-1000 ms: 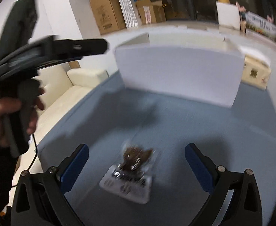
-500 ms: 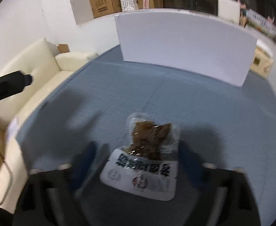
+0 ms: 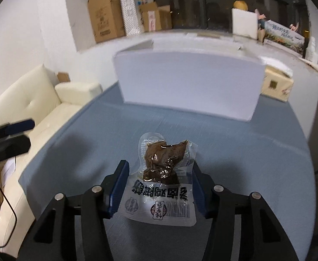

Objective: Organize snacks
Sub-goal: 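Carry the meat packet into the white box and open the right gripper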

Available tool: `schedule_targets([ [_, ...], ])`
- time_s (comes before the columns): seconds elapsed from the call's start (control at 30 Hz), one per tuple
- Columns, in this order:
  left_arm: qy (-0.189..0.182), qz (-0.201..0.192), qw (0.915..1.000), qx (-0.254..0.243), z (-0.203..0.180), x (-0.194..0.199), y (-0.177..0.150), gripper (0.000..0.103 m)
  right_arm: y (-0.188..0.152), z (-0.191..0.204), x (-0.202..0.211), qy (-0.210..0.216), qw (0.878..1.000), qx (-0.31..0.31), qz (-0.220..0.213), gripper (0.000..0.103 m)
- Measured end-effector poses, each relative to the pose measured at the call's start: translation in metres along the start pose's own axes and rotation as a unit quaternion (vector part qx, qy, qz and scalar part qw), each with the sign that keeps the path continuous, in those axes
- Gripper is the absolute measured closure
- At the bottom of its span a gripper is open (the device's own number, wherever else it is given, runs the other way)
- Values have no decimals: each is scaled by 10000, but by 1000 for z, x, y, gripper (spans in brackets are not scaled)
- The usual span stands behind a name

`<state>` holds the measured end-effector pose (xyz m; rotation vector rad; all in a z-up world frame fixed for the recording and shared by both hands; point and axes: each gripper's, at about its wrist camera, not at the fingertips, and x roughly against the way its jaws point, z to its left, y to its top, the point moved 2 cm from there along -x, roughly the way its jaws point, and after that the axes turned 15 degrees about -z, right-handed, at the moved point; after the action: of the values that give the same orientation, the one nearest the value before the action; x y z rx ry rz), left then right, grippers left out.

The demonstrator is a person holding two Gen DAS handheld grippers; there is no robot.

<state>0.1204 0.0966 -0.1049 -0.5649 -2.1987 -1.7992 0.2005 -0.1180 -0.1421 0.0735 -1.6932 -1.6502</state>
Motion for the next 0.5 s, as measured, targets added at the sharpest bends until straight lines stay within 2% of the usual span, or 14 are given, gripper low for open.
schedule_targets([
  [0.3, 39, -163, 9997, -193, -16, -47, 55, 0, 96, -53, -7, -203, 9960, -453, -739, 44],
  [0.5, 61, -233, 9996, -151, -18, -87, 94, 0, 142, -73, -46, -376, 9960, -352, -728, 44],
])
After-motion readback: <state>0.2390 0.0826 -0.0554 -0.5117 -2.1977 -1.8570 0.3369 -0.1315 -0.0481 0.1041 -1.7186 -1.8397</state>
